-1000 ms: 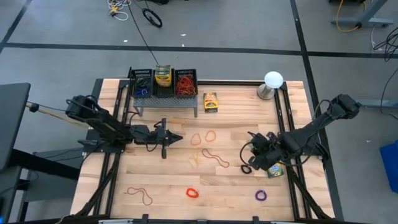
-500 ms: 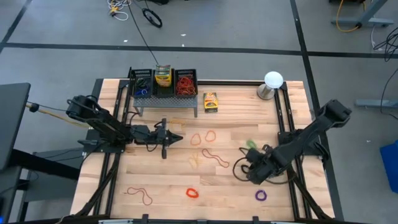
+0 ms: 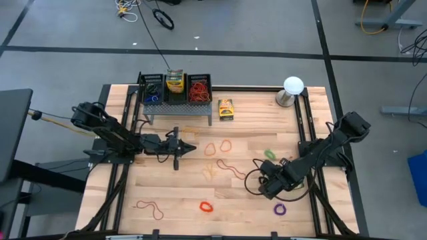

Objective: Pick & Place Office Desk Supplies
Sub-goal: Put the black spiral keychain into the left black bin

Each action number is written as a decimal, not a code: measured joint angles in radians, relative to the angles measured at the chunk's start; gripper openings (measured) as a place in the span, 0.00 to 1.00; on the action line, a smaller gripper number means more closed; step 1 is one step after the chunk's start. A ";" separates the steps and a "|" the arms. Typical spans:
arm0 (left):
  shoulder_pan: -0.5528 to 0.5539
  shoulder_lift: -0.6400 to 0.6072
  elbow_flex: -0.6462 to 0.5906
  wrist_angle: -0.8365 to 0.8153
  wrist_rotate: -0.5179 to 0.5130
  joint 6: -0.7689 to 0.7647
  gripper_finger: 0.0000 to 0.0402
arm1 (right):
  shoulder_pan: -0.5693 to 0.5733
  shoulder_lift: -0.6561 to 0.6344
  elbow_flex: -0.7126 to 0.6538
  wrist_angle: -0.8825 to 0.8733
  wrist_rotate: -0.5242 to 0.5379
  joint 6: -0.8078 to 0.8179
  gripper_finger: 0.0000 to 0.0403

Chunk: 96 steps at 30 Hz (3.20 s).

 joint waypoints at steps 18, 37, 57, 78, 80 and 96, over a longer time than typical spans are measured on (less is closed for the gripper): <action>0.000 0.000 0.000 -0.008 0.000 0.004 0.03 | 0.000 0.000 -0.092 0.131 -0.007 0.045 0.33; -0.171 0.033 0.139 -0.171 -0.042 -0.205 0.14 | 0.034 -0.002 0.057 0.103 0.335 -0.166 0.01; -0.242 0.575 0.473 -0.039 -0.193 -0.156 0.30 | 0.057 0.171 0.058 0.513 0.748 -0.487 0.01; -0.267 0.584 0.601 -0.100 -0.282 0.130 0.32 | 0.076 0.185 0.058 0.873 0.768 -0.918 0.01; -0.260 0.584 0.601 -0.100 -0.219 0.111 0.36 | 0.076 0.185 0.058 0.898 0.746 -0.964 0.01; -0.190 0.584 0.601 -0.056 0.172 0.062 0.60 | 0.075 0.185 0.058 0.984 0.610 -1.176 0.01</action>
